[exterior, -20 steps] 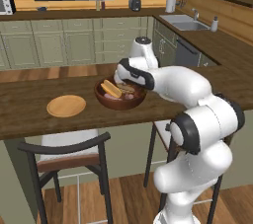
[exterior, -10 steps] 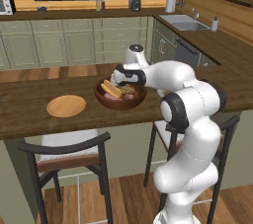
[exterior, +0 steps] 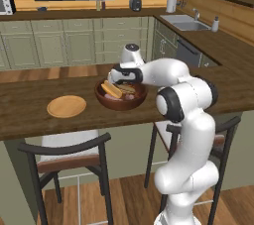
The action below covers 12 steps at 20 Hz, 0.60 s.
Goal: Place one bun and one sausage from the bowl on each plate.
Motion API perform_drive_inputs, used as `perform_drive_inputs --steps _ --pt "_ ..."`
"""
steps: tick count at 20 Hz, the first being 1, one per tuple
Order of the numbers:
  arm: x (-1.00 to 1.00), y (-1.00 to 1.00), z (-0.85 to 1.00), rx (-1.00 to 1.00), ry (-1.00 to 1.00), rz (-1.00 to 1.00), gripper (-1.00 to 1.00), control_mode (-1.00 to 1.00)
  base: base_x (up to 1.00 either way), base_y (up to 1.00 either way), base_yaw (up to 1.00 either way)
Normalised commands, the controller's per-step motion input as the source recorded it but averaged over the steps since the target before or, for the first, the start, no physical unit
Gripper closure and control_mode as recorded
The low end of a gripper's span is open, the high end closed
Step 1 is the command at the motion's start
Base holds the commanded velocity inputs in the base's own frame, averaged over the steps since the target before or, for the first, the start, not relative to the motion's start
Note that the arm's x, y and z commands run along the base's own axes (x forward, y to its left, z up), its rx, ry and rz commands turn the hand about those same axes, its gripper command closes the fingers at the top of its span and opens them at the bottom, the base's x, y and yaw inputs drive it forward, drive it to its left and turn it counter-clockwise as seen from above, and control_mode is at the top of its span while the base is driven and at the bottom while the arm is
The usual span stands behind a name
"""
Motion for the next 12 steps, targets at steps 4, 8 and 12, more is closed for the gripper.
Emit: perform_drive_inputs --steps 4,8,12 --pt "0.7 0.0 -0.03 0.0 0.0 0.0 -1.0 -1.0 0.0 0.0 0.0" --pt "0.65 0.0 -0.25 0.0 0.0 0.0 -1.0 -1.0 0.0 0.0 0.0" --pt "0.59 0.01 -0.34 0.0 0.0 0.0 -1.0 -1.0 0.0 0.0 0.0"
